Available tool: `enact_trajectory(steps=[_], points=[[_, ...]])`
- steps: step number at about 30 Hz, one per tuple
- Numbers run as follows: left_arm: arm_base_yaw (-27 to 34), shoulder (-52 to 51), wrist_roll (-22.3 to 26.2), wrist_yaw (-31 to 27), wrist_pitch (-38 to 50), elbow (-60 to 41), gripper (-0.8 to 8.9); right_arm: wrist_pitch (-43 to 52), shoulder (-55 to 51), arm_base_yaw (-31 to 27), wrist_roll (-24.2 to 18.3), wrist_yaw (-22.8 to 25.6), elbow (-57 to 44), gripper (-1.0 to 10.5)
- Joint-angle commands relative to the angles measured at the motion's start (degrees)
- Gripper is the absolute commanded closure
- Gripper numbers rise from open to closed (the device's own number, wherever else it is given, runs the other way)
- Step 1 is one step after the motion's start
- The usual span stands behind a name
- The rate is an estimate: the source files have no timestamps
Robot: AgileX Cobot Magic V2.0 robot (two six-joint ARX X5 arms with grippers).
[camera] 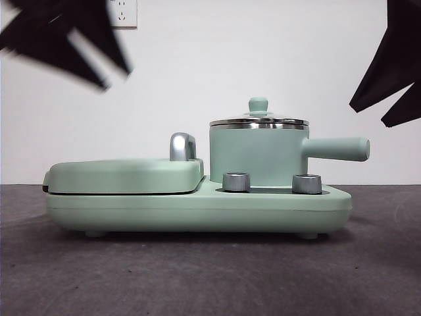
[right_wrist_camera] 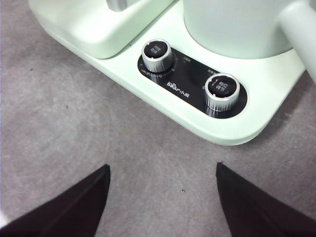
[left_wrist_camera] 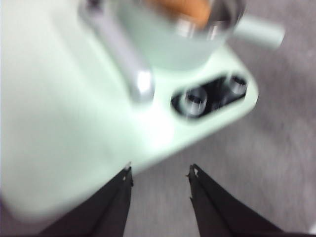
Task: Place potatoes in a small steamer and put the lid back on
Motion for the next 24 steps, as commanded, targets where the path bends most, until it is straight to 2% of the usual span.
enact_trajectory(steps=[1, 5, 11, 12, 13, 14, 17, 24], points=[[-0.2, -4.8, -4.7, 0.1, 1.0, -5.0, 6.3, 0.7, 1.0, 0.4, 0.8, -1.1, 0.5, 6.2], [-0.2, -10.4, -6.0, 0.1, 0.4, -9.3, 6.3, 0.7, 1.4, 0.4, 0.7, -1.2, 0.5, 6.2], [-0.2, -12.3, -5.0, 0.3, -0.8, -9.4, 6.38, 0.7, 0.9, 0.3, 0.8, -1.2, 0.5, 6.4], [-0.2, -12.3, -5.0, 0.3, -0.9, -9.4, 7.41, 0.8, 0.9, 0.3, 0.8, -1.2, 0.5, 7.9], [-0.2, -12.3, -5.1, 0.3, -0.9, -9.4, 8.15, 0.9, 0.9, 0.3, 0.7, -1.3, 0.5, 9.8], [-0.2, -12.3, -4.7, 0.3, -0.5, -9.4, 8.04, 1.4, 0.9, 0.3, 0.7, -1.2, 0.5, 9.1], [-0.2, -12.3, -4.8, 0.3, -0.9, -9.4, 8.07, 1.8, 0.9, 0.3, 1.1, -2.9, 0.6, 9.1], [-0.2, -12.4, -4.8, 0.3, -0.4, -9.4, 8.07, 3.3, 0.9, 0.3, 1.1, -2.5, 0.6, 9.1]])
